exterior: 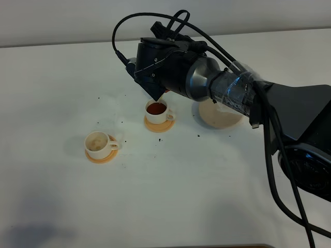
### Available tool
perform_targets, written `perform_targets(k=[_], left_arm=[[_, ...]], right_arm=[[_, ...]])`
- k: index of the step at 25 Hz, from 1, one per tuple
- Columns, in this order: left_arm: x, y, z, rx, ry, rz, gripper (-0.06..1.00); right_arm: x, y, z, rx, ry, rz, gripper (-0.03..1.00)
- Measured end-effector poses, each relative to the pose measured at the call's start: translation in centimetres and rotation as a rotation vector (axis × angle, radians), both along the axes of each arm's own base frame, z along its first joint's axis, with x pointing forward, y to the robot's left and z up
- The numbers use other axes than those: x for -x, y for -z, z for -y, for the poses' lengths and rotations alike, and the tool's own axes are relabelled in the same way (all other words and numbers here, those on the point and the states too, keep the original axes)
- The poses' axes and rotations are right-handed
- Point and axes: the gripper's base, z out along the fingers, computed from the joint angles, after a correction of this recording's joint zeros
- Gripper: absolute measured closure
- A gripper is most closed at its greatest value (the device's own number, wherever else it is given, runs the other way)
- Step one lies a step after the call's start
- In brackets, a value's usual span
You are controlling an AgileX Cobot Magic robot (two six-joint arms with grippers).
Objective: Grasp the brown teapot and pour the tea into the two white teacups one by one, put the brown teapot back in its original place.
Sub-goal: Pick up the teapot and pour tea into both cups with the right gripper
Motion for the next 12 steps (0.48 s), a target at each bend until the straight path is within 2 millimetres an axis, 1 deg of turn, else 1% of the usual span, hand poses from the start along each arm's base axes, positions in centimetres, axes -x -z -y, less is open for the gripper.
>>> perform_targets(k=[12], left_arm=[[0.0, 0.0, 0.0, 0.0, 0.0, 0.0, 0.69]], right_arm=[[-0.01, -0.02, 0.0, 0.004, -0.003, 0.002, 0.88]])
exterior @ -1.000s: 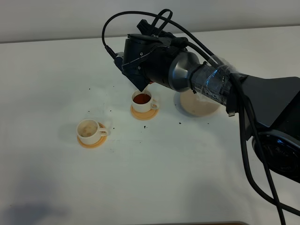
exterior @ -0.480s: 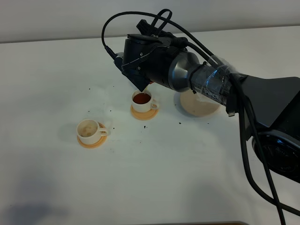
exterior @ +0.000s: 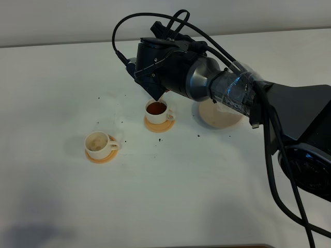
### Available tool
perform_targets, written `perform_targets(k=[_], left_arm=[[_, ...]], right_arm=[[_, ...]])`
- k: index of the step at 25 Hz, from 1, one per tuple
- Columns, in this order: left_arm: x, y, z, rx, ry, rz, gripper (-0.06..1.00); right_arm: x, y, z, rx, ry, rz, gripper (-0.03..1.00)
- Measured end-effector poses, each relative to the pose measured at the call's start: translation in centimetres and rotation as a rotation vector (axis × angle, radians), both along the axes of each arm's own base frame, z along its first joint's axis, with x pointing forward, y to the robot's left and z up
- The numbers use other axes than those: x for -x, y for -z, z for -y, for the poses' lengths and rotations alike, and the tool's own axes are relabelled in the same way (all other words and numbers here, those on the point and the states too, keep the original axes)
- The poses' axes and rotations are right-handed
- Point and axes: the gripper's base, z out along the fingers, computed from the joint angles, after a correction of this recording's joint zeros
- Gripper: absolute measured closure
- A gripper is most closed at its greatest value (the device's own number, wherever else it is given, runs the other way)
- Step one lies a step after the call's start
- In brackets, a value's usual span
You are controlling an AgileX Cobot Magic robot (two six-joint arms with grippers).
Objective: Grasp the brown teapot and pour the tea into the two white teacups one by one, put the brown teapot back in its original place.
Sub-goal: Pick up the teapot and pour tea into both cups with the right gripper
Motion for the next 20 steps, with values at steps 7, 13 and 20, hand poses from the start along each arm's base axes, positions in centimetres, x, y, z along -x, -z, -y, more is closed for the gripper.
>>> perform_targets(k=[7, 13, 20], left_arm=[[0.0, 0.0, 0.0, 0.0, 0.0, 0.0, 0.69], [0.0, 0.0, 0.0, 0.0, 0.0, 0.0, 0.69], [0.0, 0.0, 0.0, 0.0, 0.0, 0.0, 0.69]], right_arm=[[0.0, 0.0, 0.01, 0.001, 0.001, 0.0, 0.88], [0.13, 0.16, -0.02, -0.013, 0.008, -0.021, 0.88], [0.44, 0.58, -0.04, -0.055, 0.036, -0.075, 0.88]])
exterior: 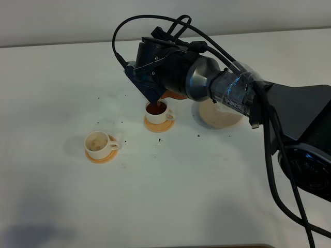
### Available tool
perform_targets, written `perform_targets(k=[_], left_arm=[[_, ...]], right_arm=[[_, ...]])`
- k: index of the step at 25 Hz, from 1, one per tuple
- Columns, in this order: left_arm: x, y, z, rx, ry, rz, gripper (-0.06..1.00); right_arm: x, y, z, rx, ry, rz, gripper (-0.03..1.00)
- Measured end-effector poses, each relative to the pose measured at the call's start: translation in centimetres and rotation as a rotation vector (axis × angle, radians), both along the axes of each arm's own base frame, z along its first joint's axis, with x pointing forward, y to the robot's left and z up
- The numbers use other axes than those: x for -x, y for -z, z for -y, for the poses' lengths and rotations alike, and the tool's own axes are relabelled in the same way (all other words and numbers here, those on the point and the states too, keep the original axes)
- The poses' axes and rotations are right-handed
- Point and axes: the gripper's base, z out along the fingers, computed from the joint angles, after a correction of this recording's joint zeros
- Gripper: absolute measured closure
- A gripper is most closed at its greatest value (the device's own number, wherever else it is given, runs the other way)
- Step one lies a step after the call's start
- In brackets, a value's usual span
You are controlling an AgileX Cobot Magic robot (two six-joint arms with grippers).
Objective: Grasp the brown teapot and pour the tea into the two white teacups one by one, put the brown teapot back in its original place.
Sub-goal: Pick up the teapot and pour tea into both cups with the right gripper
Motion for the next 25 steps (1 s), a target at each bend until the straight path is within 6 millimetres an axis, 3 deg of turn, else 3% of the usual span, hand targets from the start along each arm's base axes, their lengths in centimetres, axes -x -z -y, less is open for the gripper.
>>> perform_targets(k=[11, 16, 25], left_arm=[[0.0, 0.0, 0.0, -0.001, 0.0, 0.0, 0.69], [0.0, 0.0, 0.0, -0.001, 0.0, 0.0, 0.69], [0.0, 0.0, 0.0, -0.001, 0.0, 0.0, 0.69]], right_arm=[[-1.7, 0.9, 2.2, -0.118, 0.149, -0.127, 0.88], [-2.0, 0.0, 3.1, -0.176, 0.218, -0.156, 0.88], [-3.2, -0.8, 5.9, -0.388, 0.399, -0.356, 0.88]])
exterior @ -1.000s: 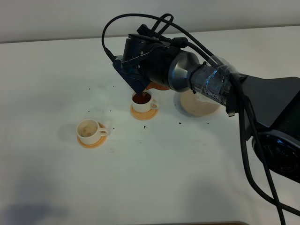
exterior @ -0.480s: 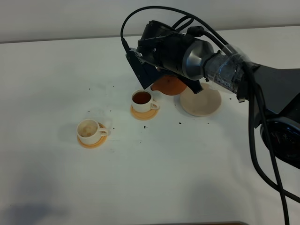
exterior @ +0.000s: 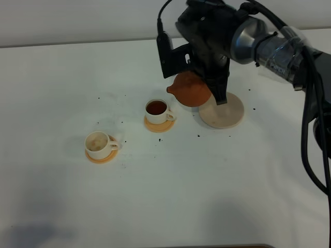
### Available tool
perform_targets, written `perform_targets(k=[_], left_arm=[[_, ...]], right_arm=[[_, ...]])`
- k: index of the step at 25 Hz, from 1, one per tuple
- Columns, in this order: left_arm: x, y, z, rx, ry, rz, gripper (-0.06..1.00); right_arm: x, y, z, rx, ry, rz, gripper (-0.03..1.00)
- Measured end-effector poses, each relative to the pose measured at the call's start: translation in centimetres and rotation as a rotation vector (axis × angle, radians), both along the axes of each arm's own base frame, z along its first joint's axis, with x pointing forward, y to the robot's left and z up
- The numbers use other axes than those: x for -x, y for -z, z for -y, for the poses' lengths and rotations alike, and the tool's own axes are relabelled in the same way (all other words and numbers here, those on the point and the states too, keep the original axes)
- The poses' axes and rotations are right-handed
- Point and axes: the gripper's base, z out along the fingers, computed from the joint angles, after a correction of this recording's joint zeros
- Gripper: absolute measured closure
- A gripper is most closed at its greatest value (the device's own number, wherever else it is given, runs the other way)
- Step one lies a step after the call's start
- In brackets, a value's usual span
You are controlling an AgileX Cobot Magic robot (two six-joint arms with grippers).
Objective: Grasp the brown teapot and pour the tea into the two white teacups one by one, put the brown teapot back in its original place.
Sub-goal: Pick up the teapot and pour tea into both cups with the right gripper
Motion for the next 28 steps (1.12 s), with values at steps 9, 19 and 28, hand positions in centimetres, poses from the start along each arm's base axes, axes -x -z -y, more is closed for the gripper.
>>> perform_targets(k=[9, 19, 28], left_arm=[[0.0, 0.0, 0.0, 0.0, 0.0, 0.0, 0.69], [0.0, 0.0, 0.0, 0.0, 0.0, 0.0, 0.69], [0.0, 0.0, 0.0, 0.0, 0.0, 0.0, 0.69]], right_arm=[[-0.4, 0.3, 1.2, -0.097, 0.088, -0.134, 0.88], [3.8, -4.2, -1.3, -0.18, 0.141, -0.112, 0.88], [9.9, -4.1, -6.6, -0.165, 0.007, -0.106, 0.88]])
